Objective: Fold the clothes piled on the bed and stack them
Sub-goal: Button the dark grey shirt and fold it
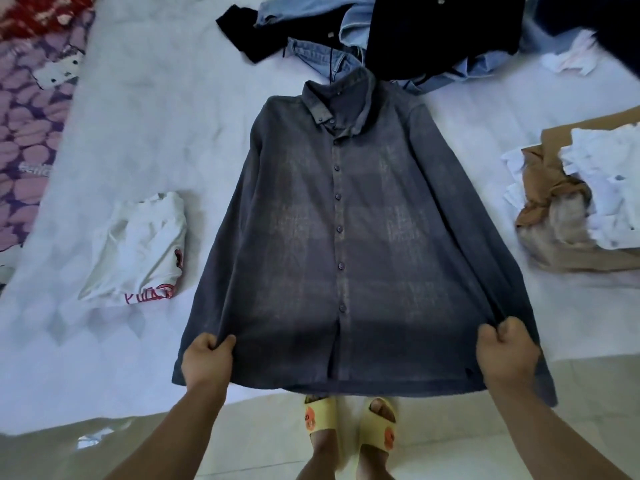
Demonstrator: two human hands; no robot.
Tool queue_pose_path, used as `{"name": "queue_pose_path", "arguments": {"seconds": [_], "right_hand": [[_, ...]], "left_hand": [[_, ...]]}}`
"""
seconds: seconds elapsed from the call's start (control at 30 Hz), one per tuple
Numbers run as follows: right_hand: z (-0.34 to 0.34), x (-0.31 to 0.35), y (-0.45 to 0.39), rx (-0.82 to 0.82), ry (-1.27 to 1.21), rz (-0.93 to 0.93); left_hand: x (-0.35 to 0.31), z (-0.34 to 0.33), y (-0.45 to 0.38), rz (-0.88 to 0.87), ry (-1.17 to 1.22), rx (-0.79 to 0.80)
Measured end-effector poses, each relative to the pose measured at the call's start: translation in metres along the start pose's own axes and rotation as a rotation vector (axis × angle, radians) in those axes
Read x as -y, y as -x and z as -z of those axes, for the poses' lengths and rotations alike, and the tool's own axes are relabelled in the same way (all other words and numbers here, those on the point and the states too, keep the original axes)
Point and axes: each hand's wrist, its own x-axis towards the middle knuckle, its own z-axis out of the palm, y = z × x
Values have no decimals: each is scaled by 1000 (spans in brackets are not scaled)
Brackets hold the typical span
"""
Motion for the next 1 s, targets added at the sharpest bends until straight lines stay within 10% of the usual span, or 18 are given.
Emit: {"name": "queue_pose_path", "arguments": {"seconds": [0.33, 0.5, 0.63, 0.77, 1.0], "right_hand": [[56, -1, -15, 3, 369, 80], [24, 21, -5, 34, 539, 591], [-12, 29, 3, 445, 631, 925], [-32, 37, 4, 683, 854, 783], [-64, 91, 28, 583, 661, 891]], "left_hand": [[8, -13, 44, -74, -250, 136], [7, -25, 57, -406, -460, 78], [7, -33, 49, -669, -815, 246], [-6, -28, 30, -501, -681, 344], [-15, 2, -24, -189, -432, -76]]}}
